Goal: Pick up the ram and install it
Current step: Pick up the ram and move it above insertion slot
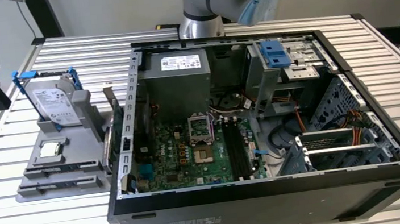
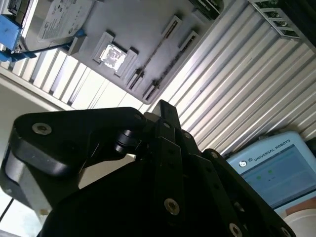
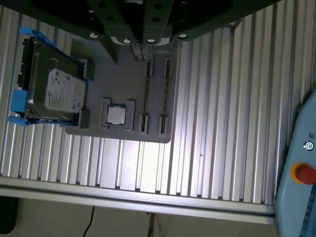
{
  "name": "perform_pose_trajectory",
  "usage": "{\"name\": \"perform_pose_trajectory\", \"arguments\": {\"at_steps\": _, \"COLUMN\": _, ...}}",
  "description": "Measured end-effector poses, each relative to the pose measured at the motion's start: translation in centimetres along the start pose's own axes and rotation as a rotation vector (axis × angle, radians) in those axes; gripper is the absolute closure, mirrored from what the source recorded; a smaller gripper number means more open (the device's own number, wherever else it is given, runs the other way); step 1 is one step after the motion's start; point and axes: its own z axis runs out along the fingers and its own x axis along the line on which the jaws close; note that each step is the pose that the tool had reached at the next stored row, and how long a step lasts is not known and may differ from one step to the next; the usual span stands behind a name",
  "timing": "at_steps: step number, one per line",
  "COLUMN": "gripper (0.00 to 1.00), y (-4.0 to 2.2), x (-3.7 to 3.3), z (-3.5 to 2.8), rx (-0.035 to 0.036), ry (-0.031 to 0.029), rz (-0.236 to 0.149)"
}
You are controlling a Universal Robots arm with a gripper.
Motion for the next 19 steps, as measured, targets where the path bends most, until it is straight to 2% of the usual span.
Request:
{"name": "perform_pose_trajectory", "arguments": {"at_steps": 4, "gripper": 1.00, "y": 0.00, "x": 0.00, "z": 0.00, "rx": 0.0000, "ry": 0.0001, "rz": 0.000}}
{"name": "perform_pose_trajectory", "arguments": {"at_steps": 5, "gripper": 0.00, "y": 0.00, "x": 0.00, "z": 0.00, "rx": 0.0000, "ry": 0.0000, "rz": 0.000}}
{"name": "perform_pose_trajectory", "arguments": {"at_steps": 15, "gripper": 0.00, "y": 0.00, "x": 0.00, "z": 0.01, "rx": 0.0000, "ry": 0.0002, "rz": 0.000}}
{"name": "perform_pose_trajectory", "arguments": {"at_steps": 16, "gripper": 0.00, "y": 0.00, "x": 0.00, "z": 0.05, "rx": 0.0003, "ry": -0.0012, "rz": 0.000}}
{"name": "perform_pose_trajectory", "arguments": {"at_steps": 17, "gripper": 0.00, "y": 0.00, "x": -0.03, "z": 0.11, "rx": 0.0005, "ry": -0.0050, "rz": 0.000}}
{"name": "perform_pose_trajectory", "arguments": {"at_steps": 19, "gripper": 0.00, "y": -0.01, "x": -0.07, "z": 0.28, "rx": 0.0012, "ry": -0.0170, "rz": 0.000}}
